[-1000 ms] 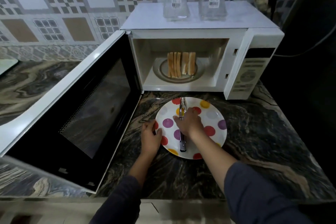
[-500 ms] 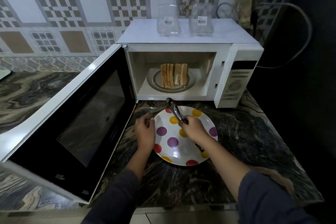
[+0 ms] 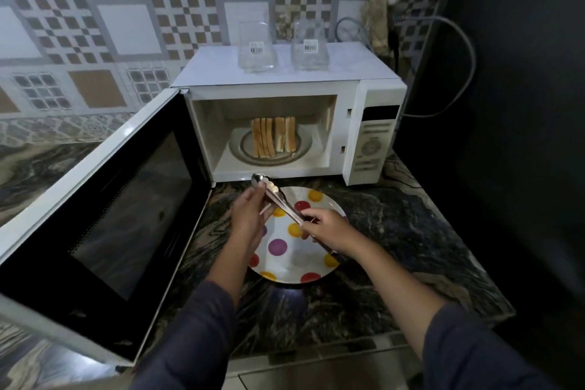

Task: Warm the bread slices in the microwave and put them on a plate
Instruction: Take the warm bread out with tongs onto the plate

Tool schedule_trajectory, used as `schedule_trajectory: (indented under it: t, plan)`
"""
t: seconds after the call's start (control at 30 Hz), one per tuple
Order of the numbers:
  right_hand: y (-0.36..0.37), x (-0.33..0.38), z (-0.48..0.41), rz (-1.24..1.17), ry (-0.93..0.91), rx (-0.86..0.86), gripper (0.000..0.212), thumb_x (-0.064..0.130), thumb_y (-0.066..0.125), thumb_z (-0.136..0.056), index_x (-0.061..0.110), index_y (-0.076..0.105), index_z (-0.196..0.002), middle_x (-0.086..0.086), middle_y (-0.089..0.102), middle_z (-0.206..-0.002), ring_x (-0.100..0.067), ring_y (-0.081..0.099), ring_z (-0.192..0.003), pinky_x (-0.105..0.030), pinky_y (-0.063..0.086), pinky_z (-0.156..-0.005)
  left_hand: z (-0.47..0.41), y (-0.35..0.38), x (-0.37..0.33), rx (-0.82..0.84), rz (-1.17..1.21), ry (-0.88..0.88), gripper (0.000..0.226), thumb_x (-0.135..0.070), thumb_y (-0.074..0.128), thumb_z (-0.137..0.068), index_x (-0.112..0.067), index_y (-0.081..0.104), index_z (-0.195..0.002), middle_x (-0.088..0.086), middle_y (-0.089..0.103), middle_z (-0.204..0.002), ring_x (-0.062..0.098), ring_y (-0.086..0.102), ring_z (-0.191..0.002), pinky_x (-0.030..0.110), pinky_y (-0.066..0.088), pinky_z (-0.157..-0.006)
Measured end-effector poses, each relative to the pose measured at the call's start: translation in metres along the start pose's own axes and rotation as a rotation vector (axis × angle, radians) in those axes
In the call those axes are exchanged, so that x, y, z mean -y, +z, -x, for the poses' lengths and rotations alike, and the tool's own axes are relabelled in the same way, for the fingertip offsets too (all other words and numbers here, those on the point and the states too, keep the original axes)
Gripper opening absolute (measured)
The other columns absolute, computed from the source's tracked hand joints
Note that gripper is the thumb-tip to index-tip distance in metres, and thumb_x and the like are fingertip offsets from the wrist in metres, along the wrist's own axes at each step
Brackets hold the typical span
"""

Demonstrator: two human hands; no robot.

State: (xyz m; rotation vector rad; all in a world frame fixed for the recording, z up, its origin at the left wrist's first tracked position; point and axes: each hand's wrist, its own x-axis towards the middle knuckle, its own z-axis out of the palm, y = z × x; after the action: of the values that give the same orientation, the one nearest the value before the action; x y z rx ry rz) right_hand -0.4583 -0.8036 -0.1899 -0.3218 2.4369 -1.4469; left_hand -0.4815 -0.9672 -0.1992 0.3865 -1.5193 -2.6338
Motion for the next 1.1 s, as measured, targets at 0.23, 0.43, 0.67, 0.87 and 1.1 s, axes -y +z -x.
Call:
schedule_trajectory:
  t: [0.23,0.43,0.67,0.87,1.1]
  plan:
    - [-0.008,-0.018,0.015,-0.056,0.088,0.086,0.024,0.007,0.048,-0.091,0.010,0.059,-0.112,0.002,0.060,-0.086,-0.010,0.062,-0.079,-0.024,0.049,-0.071,-0.006,-0.013,-0.010,-0.087,0.072,0.062,0.012,-0.017,0.053,-0.094,-0.008,0.061,-0.093,0.010,0.064,-0.088,0.019,0.064,-0.082,0.025,0.059,-0.069]
    - [0.001,-0.025,0.014,-0.037,0.103,0.111,0.022,0.009,0.046,-0.091,0.002,0.058,-0.107,-0.006,0.059,-0.084,-0.015,0.060,-0.073,-0.028,0.050,-0.067,-0.006,-0.020,-0.010,-0.095,0.055,0.054,0.012,-0.017,0.053,-0.093,-0.010,0.063,-0.091,0.007,0.065,-0.086,0.017,0.066,-0.077,0.026,0.058,-0.070]
    - [0.014,-0.017,0.004,-0.034,0.064,0.119,0.023,0.033,0.045,-0.097,0.013,0.056,-0.100,0.002,0.057,-0.072,-0.010,0.051,-0.051,-0.024,0.042,-0.050,-0.009,-0.021,-0.010,-0.051,0.005,0.035,0.013,-0.017,0.053,-0.093,-0.012,0.064,-0.089,0.002,0.070,-0.077,0.014,0.067,-0.074,0.030,0.056,-0.080]
    - [0.015,-0.026,-0.008,0.018,0.028,-0.023,0.024,0.031,0.050,-0.095,0.015,0.059,-0.110,0.008,0.055,-0.074,-0.003,0.049,-0.062,-0.017,0.040,-0.059,-0.018,-0.038,-0.012,-0.166,-0.196,0.057,0.019,-0.012,0.048,-0.094,-0.001,0.063,-0.094,0.016,0.067,-0.091,0.030,0.063,-0.088,0.039,0.051,-0.085]
    - [-0.008,-0.024,-0.040,0.073,0.135,-0.460,0.026,0.032,0.047,-0.095,0.013,0.058,-0.108,-0.003,0.060,-0.090,-0.021,0.058,-0.083,-0.029,0.043,-0.067,-0.018,-0.085,0.007,-0.336,-0.900,0.278,0.030,-0.009,0.043,-0.095,-0.001,0.058,-0.119,0.010,0.061,-0.117,0.025,0.056,-0.108,0.030,0.040,-0.093]
